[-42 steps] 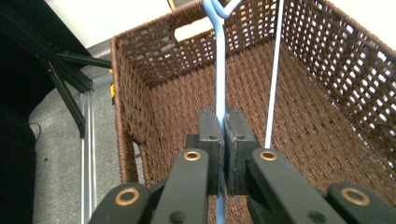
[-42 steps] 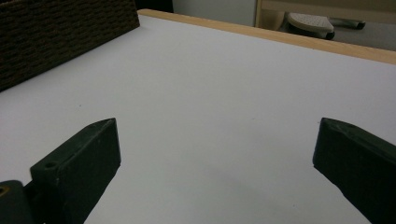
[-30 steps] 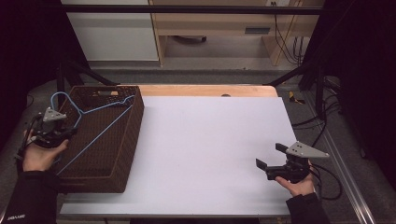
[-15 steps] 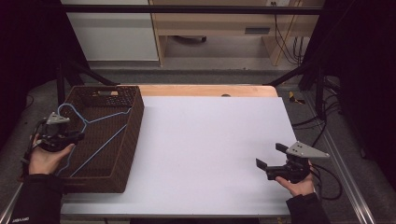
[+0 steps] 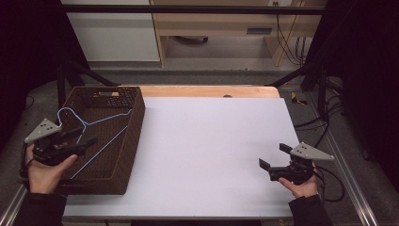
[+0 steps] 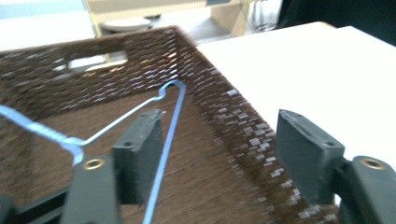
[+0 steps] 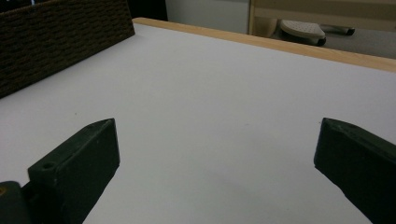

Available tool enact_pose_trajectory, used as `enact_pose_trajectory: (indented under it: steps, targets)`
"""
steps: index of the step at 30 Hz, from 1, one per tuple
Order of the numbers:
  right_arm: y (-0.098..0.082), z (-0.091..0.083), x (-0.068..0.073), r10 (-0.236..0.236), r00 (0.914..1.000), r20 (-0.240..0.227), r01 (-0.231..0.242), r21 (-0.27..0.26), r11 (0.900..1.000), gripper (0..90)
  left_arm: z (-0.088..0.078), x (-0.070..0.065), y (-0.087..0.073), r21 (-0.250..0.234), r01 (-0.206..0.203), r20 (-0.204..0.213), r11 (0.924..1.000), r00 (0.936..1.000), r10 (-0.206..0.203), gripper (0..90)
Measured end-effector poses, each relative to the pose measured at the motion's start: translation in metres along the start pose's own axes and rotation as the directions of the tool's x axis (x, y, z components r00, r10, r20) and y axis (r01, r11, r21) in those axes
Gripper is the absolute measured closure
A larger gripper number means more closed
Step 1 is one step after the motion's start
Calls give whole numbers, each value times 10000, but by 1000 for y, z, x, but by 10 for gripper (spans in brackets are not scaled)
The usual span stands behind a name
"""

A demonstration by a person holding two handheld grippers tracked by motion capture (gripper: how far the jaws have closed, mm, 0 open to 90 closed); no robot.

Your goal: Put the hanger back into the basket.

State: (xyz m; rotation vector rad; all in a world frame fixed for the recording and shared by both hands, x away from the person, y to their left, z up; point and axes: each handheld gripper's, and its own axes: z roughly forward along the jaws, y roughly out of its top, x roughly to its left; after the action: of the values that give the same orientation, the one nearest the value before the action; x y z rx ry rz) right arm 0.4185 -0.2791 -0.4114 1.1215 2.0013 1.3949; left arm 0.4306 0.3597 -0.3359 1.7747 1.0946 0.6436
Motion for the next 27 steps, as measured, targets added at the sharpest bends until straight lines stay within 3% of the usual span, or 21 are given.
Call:
enact_pose_trajectory:
  steps: [9, 16, 22, 27]
  targets:
    - [1, -2, 0, 176, 9998, 62, -175, -209, 9996, 5, 12, -54, 0, -837, -505, 1014, 9952, 9931, 589, 189]
    - [1, -3, 0, 156, 9998, 79, -154, -231, 9996, 5, 31, -93, -8, -961, -935, 1533, 9910, 9823, 1076, 102]
    - [0, -3, -1, 127, 9999, 61, -126, -219, 9997, 5, 46, -113, -16, -924, -1036, 1804, 9903, 9764, 1190, 100]
    - [-1, -4, -1, 177, 9998, 17, -176, -198, 9996, 5, 57, -117, -26, -750, -1101, 1910, 9911, 9739, 1226, 97]
